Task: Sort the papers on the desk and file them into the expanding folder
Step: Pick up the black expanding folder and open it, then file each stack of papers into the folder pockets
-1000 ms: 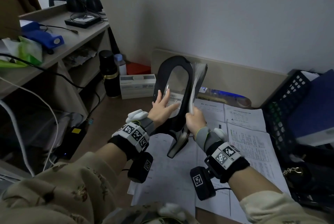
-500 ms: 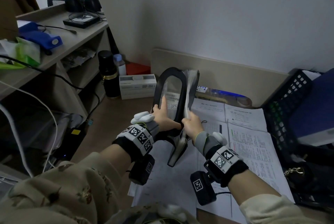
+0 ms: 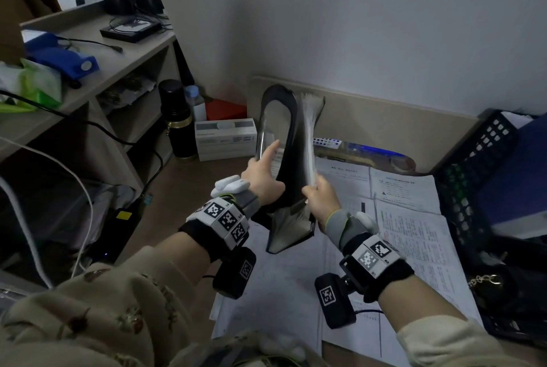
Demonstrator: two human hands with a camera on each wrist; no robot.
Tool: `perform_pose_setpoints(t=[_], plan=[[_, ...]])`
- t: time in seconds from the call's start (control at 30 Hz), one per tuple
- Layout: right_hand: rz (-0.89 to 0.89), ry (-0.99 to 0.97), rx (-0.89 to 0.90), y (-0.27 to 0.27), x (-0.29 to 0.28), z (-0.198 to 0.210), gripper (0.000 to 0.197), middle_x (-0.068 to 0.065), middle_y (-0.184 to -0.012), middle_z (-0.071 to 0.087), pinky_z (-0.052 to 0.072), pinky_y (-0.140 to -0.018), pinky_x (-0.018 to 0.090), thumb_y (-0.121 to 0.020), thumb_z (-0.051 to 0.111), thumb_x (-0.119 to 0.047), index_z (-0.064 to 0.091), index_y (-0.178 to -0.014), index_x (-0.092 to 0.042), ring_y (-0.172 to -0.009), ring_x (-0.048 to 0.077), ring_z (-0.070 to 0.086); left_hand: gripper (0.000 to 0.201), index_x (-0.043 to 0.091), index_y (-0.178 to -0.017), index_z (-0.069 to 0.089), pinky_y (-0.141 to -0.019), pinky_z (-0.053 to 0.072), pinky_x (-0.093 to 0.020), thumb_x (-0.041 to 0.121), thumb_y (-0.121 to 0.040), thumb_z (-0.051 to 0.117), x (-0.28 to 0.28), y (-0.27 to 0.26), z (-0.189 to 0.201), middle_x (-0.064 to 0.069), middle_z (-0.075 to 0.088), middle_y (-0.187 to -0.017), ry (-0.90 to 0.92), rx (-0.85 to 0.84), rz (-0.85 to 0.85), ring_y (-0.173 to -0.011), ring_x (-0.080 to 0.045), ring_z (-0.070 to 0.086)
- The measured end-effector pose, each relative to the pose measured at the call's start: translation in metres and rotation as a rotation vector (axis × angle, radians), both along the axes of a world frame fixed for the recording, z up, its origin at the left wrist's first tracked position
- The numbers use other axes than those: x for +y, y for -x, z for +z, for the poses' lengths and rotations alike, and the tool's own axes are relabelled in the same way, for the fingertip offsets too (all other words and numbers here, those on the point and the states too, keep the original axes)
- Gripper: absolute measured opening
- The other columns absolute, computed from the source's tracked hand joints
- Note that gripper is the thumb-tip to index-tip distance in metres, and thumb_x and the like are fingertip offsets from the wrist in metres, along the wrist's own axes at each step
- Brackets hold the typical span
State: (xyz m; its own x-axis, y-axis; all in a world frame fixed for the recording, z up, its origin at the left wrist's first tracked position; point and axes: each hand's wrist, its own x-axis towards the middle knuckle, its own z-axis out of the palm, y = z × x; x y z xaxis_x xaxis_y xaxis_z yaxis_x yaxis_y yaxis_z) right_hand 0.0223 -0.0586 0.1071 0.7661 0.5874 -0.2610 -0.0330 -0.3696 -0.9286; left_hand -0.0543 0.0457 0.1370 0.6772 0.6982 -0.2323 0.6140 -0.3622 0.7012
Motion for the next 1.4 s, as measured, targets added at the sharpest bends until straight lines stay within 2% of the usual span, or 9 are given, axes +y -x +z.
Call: perform_pose_setpoints(t=[0.1,0.2,0.3,0.47,0.67,0.8,0.9,1.13,1.4], plan=[[-0.035,0.005,0.011,-0.004,0.004,0.006,0.056,0.006,-0.129,0.050,0.043,-0.090,0.028,-0.093,0.038,0.004,0.029,-0.146,-0.011,-0.114,0.021,0.052,0.087,0.050,-0.147,0.021,-0.100,0.040,-0.033,0.002,-0.081,0.054,0.003,0.000,0.006,-0.009,0.041,-0.140,-0.036,-0.011,-0.001,-0.121,-0.033,0.049],[-0.119,0.012,0.084,-0.014,0.013,-0.001,0.051,0.017,-0.121,0.058,0.051,-0.084,0.039,-0.087,0.039,0.006,0.042,-0.135,-0.010,-0.103,0.029,0.057,0.087,0.048,-0.148,0.023,-0.103,0.040,-0.034,-0.001,-0.083,0.053,0.004,0.000,0.008,-0.007,0.038,-0.143,-0.088,-0.008,-0.028,-0.124,-0.034,0.047],[-0.139,0.058,0.124,-0.019,0.019,-0.003,0.045,0.015,-0.115,0.060,0.048,-0.071,0.034,-0.086,0.043,-0.005,0.045,-0.131,-0.011,-0.096,0.027,0.056,0.086,0.043,-0.150,0.022,-0.107,0.038,-0.036,-0.002,-0.084,0.054,0.002,0.000,0.008,-0.007,0.034,-0.149,-0.106,0.007,-0.069,-0.128,-0.035,0.043],[-0.170,0.151,0.104,-0.026,0.022,0.000,0.040,0.011,-0.124,0.058,0.045,-0.099,0.047,-0.091,0.046,-0.013,0.046,-0.132,-0.011,-0.113,0.033,0.054,0.088,0.048,-0.148,0.024,-0.109,0.035,-0.035,-0.005,-0.083,0.050,0.000,0.006,0.006,-0.003,0.026,-0.156,-0.146,0.031,-0.097,-0.131,-0.035,0.042],[-0.200,0.207,0.025,-0.030,0.023,-0.003,0.033,0.014,-0.112,0.056,0.044,-0.092,0.037,-0.089,0.041,-0.003,0.051,-0.121,-0.002,-0.109,0.033,0.053,0.085,0.048,-0.147,0.027,-0.108,0.035,-0.032,-0.004,-0.082,0.049,0.006,0.018,0.006,-0.002,0.025,-0.157,-0.144,0.038,-0.089,-0.133,-0.033,0.041],[-0.241,0.204,0.089,-0.038,0.027,-0.009,0.040,0.016,-0.118,0.061,0.048,-0.096,0.050,-0.083,0.051,-0.018,0.056,-0.122,-0.009,-0.107,0.037,0.057,0.088,0.047,-0.146,0.029,-0.108,0.038,-0.035,-0.005,-0.078,0.047,0.000,0.023,0.007,0.002,0.026,-0.157,-0.149,0.013,-0.176,-0.133,-0.030,0.043],[-0.244,0.252,0.071,-0.042,0.026,-0.009,0.039,0.013,-0.116,0.064,0.049,-0.095,0.046,-0.084,0.056,-0.028,0.059,-0.120,-0.013,-0.106,0.036,0.059,0.087,0.047,-0.146,0.030,-0.108,0.038,-0.034,-0.005,-0.078,0.047,0.000,0.026,0.005,0.003,0.027,-0.156,-0.141,0.023,-0.185,-0.133,-0.028,0.042],[-0.248,0.264,0.068,-0.038,0.024,-0.005,0.038,0.015,-0.112,0.059,0.047,-0.096,0.046,-0.085,0.041,-0.006,0.054,-0.121,-0.008,-0.107,0.038,0.056,0.086,0.049,-0.146,0.030,-0.107,0.039,-0.036,-0.005,-0.081,0.051,0.010,0.028,0.002,0.002,0.028,-0.156,-0.131,0.047,-0.138,-0.132,-0.030,0.043],[-0.151,0.178,0.133,-0.031,0.027,-0.017,0.036,0.014,-0.116,0.063,0.048,-0.096,0.050,-0.091,0.055,-0.029,0.055,-0.122,-0.011,-0.109,0.034,0.058,0.086,0.048,-0.146,0.028,-0.106,0.040,-0.036,-0.004,-0.081,0.050,0.017,0.030,0.003,0.002,0.028,-0.156,-0.178,0.031,-0.140,-0.131,-0.032,0.045]])
